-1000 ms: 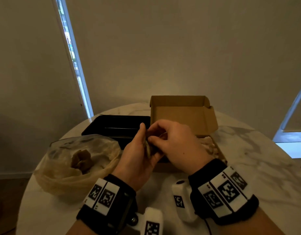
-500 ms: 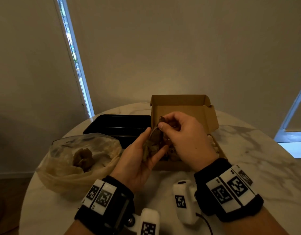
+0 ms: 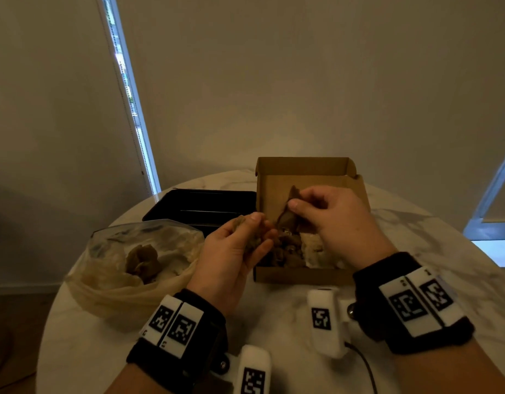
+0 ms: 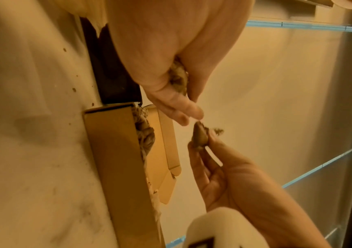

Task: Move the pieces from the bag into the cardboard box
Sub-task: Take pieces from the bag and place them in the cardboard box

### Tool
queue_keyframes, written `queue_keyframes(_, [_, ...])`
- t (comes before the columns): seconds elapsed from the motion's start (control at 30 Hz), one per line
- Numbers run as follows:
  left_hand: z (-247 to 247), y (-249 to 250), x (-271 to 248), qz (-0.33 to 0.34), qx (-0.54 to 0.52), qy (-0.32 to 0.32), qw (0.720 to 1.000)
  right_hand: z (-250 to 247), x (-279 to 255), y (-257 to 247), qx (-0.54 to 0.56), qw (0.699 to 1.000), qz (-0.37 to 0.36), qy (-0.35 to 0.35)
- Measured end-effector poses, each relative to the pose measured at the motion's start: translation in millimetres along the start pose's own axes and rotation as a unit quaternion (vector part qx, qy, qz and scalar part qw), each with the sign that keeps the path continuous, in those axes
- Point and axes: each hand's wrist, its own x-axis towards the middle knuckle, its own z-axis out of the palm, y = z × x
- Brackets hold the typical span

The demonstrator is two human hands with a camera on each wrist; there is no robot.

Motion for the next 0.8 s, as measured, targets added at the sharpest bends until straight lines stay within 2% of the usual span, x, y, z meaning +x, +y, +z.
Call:
queue_keyframes(0.1, [-7.5, 2.1, 3.1, 0.016, 0.031, 0.054, 0.998, -18.1, 2.6, 0.1, -0.012, 0.998, 0.032, 0.047])
queue_keyframes(0.17, [-10.8, -0.2, 5.1, 0.016, 0.083, 0.083, 0.993, -22.7, 4.9, 3.1, -0.022, 0.995, 0.078, 0.052])
queue_keyframes(0.27, [-12.3, -5.9, 7.1, -0.015, 0.133, 0.094, 0.986, -16.3, 8.5, 6.0, -0.084, 0.987, 0.140, 0.007])
queue_keyframes(0.37, [-13.4, -8.5, 7.9, -0.041, 0.151, 0.094, 0.983, -5.3, 10.0, 1.6, -0.150, 0.976, 0.151, -0.055])
queue_keyframes(0.47, [-11.8, -10.1, 5.5, -0.073, 0.141, 0.070, 0.985, 1.0, 16.4, -2.1, -0.190, 0.966, 0.161, -0.070])
queue_keyframes(0.57, [-11.7, -11.4, 5.3, -0.078, 0.131, 0.060, 0.986, 2.2, 28.7, -2.6, -0.240, 0.954, 0.172, -0.057])
queue_keyframes(0.63, [-13.0, -12.0, 7.2, -0.081, 0.133, 0.061, 0.986, 5.4, 37.4, -1.5, -0.286, 0.939, 0.180, -0.066])
queue_keyframes(0.8, [-15.4, -14.4, 9.6, -0.077, 0.139, 0.062, 0.985, 17.3, 45.4, 1.8, -0.375, 0.895, 0.190, -0.149])
